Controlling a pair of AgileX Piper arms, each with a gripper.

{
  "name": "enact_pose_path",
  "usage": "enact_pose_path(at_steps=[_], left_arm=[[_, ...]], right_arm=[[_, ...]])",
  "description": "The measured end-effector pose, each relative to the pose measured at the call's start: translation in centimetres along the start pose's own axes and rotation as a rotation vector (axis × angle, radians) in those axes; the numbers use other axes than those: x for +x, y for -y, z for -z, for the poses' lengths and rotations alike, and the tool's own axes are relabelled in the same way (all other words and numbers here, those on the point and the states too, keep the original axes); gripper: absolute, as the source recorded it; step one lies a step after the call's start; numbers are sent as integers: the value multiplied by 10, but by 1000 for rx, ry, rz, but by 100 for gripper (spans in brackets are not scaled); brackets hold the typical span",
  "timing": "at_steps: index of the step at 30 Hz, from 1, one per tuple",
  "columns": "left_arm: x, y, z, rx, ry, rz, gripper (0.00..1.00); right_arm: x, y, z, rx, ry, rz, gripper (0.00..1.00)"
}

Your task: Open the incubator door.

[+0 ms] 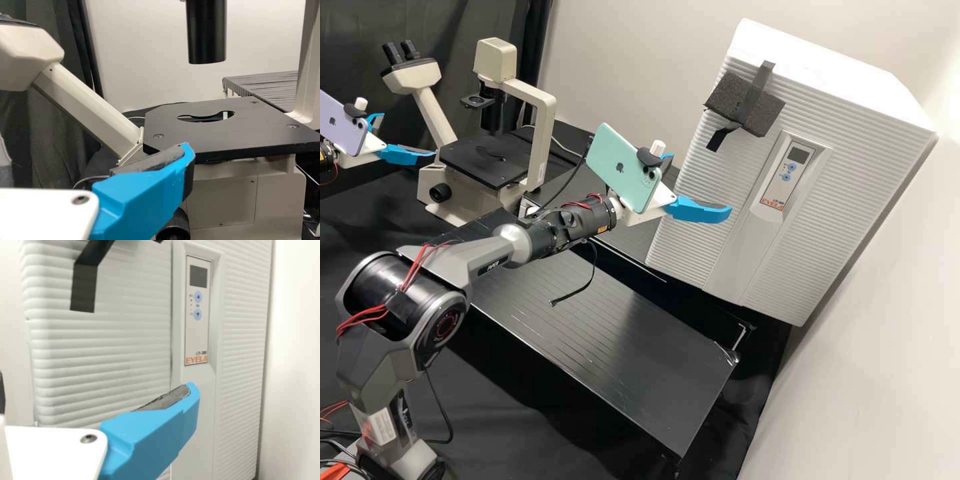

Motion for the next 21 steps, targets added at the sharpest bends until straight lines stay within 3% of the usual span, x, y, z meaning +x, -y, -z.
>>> enact_pose_path(at_steps=[21], left_arm=[[0,0,0,0,0,0,100]], right_arm=[[0,0,-1,11,9,0,0]])
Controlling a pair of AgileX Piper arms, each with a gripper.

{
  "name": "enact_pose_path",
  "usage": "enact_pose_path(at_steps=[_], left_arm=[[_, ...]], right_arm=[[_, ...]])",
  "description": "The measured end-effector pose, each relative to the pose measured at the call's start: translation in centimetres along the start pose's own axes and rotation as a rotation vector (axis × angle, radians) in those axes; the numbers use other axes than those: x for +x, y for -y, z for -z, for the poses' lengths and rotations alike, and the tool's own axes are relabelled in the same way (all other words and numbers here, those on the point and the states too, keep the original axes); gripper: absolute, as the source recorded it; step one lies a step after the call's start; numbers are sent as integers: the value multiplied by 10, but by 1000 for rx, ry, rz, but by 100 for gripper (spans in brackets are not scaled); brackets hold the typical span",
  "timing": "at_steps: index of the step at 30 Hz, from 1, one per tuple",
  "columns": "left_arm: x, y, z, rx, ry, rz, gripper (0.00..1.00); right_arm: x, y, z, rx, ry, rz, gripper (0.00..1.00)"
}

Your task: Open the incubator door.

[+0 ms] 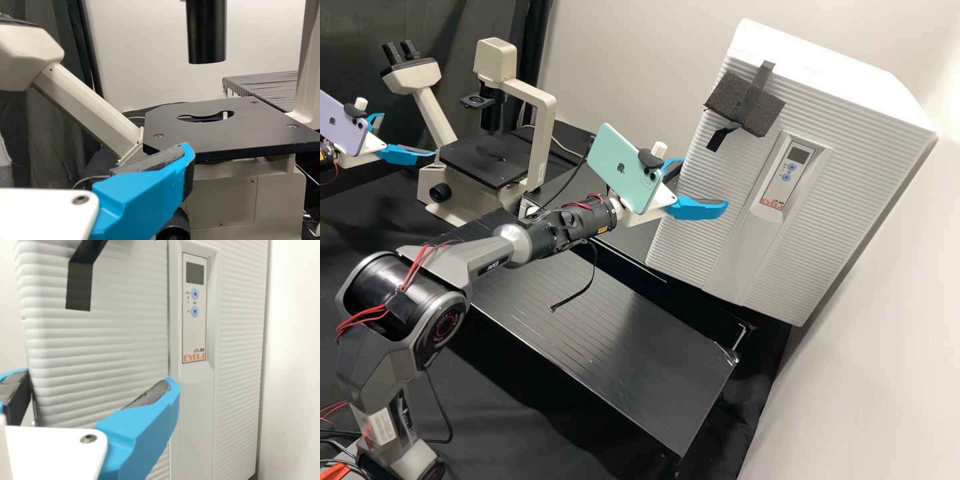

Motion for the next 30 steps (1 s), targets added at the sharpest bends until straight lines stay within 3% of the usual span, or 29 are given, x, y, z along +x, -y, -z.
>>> enact_pose_path(at_steps=[30], left_arm=[[0,0,0,0,0,0,100]], right_arm=[[0,4,1,-7,-4,48,0]])
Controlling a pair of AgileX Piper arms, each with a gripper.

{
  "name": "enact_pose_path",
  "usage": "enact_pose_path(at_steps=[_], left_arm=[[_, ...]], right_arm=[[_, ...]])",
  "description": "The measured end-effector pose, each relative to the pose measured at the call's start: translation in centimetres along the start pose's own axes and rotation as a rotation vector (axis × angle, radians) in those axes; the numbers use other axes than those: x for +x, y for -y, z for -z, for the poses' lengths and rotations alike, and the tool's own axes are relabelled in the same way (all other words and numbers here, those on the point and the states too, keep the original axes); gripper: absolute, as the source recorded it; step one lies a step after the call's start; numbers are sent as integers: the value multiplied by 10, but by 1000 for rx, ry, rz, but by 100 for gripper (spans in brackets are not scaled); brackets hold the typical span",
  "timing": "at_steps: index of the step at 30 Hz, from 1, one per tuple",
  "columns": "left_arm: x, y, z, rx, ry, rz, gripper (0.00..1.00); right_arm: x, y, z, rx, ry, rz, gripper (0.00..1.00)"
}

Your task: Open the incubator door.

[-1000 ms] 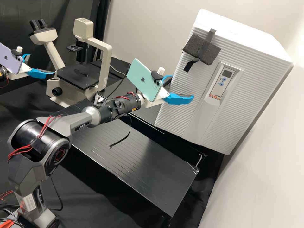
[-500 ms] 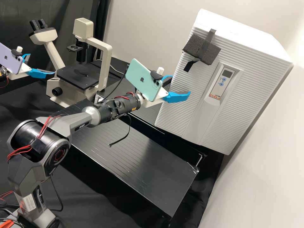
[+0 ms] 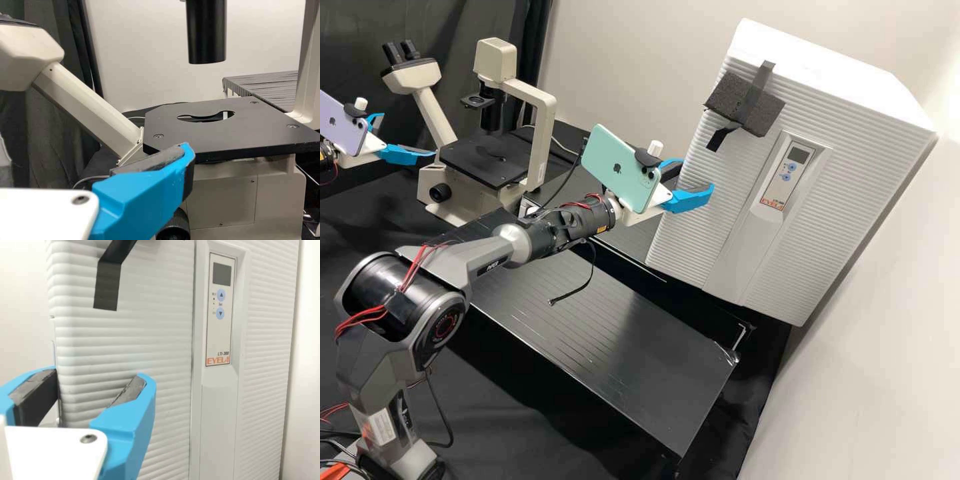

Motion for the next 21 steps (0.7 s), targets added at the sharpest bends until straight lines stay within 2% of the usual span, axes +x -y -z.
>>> enact_pose_path(at_steps=[7,13,18,21], left_arm=[[0,0,0,0,0,0,100],[0,0,0,0,0,0,100],[0,0,0,0,0,0,100],[0,0,0,0,0,0,100]], right_arm=[[0,0,0,-10,-9,0,0],[-7,-8,-10,-10,-27,25,0],[-22,-23,-18,28,-33,32,0],[-29,-31,-22,35,-40,39,0]])
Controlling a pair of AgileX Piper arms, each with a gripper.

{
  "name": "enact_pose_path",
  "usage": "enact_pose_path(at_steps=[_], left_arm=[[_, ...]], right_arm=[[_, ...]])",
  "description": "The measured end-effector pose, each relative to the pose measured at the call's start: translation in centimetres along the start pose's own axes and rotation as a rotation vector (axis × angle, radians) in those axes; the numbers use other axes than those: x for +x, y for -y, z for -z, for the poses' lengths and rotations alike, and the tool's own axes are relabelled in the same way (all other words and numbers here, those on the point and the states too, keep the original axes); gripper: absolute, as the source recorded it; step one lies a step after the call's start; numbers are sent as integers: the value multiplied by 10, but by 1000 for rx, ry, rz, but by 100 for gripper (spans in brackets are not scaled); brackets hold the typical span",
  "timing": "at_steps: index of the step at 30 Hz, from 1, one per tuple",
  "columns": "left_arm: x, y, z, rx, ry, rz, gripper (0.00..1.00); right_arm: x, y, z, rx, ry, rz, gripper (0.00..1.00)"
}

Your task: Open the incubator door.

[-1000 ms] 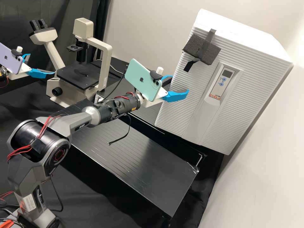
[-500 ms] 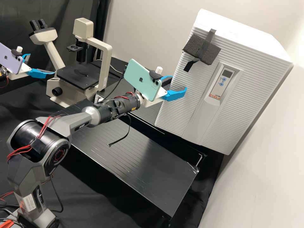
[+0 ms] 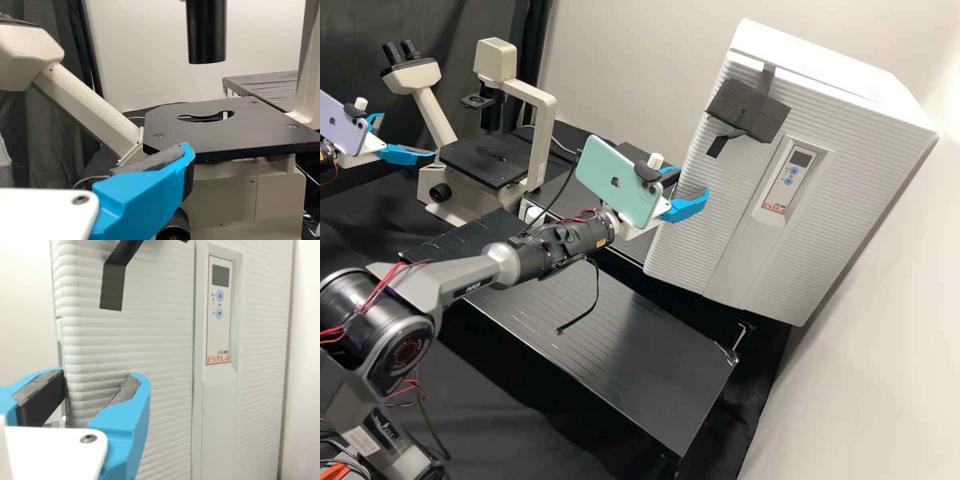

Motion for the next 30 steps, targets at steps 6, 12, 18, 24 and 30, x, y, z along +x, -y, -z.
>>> enact_pose_path(at_steps=[6,12,18,24,30], left_arm=[[0,0,0,0,0,0,100],[0,0,0,0,0,0,100],[0,0,0,0,0,0,100],[0,0,0,0,0,0,100],[0,0,0,0,0,0,100]], right_arm=[[-19,-19,-15,-16,-17,-10,0],[-47,-39,-31,-29,-17,-46,100],[-70,-53,-44,-26,25,-110,100],[-88,-61,-51,-12,93,-203,100],[-102,-71,-57,3,169,-337,100]])
